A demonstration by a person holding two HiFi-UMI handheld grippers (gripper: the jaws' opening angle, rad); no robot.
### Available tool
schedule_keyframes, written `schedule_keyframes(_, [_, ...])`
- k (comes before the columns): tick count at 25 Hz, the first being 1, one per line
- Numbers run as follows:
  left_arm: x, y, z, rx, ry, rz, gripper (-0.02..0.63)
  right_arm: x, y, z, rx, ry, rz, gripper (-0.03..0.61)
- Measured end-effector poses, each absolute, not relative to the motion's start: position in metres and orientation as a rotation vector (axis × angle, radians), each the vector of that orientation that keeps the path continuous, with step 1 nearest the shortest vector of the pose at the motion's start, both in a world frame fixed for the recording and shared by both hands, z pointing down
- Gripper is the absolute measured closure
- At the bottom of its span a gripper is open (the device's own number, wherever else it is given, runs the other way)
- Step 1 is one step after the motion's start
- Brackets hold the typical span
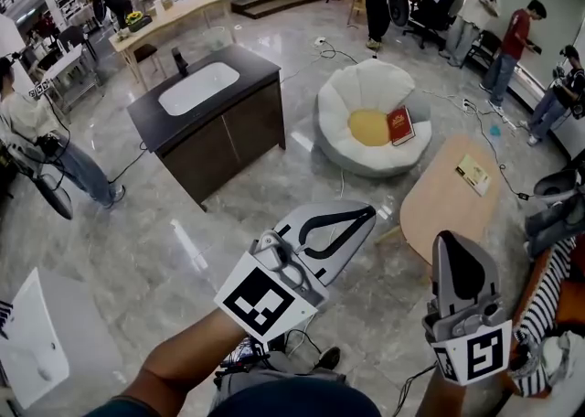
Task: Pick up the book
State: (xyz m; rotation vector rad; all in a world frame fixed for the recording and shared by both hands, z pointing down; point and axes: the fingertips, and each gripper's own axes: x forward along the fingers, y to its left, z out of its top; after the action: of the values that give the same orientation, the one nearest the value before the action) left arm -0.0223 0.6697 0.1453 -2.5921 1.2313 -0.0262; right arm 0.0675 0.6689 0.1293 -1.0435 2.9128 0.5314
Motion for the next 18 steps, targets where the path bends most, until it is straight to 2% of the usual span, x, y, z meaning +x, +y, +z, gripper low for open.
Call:
schedule_keyframes(10, [-0.040, 0.661, 0.156, -2.508, 1.186, -0.167, 0.609, 0.033, 0.658, 0.157, -1.134, 3.079, 0.753, 0.566])
schedule_keyframes(18, [-0.066, 0.648, 0.161, -2.517, 1.162, -0.142, 0.609, 0.002, 0.644, 0.171, -1.130, 3.155, 0.926, 0.566])
